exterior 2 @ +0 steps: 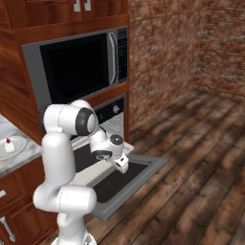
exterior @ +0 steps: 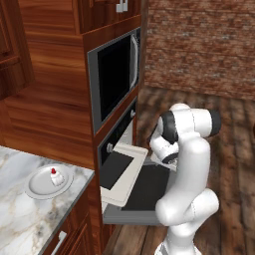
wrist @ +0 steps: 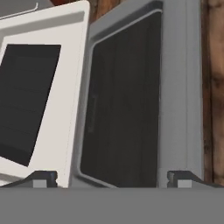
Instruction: Take the baked cake out of the oven and place it on the plate for cooling. Then close the oven door.
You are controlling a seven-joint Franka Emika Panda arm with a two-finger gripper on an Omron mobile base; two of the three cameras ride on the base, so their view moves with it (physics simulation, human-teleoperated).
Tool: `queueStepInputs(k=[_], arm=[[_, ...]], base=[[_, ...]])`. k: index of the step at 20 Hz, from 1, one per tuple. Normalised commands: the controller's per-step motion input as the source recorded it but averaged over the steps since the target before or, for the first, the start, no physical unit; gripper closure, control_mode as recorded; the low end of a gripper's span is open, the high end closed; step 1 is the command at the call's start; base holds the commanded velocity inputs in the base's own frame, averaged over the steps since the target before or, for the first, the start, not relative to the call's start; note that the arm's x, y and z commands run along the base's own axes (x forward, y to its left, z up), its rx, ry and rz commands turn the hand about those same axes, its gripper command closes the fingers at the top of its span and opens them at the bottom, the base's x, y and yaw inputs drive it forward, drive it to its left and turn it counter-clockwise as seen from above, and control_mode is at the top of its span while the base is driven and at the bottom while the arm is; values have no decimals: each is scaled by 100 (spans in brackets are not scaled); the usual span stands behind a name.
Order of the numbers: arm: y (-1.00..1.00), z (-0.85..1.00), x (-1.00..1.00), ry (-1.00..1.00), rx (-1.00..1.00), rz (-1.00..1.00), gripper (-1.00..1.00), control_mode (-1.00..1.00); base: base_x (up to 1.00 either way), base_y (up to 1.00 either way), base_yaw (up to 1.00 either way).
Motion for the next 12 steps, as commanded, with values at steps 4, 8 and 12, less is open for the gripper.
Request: queueStepInputs(k=[4, 8, 12], arm=[[0, -52, 26, 0, 0, 3, -100, -100], [0, -51, 33, 0, 0, 4, -100, -100], [0, -45, 30, 1, 0, 5, -100, -100]], base=[[0, 0, 0], [0, 0, 0], [0, 0, 0]])
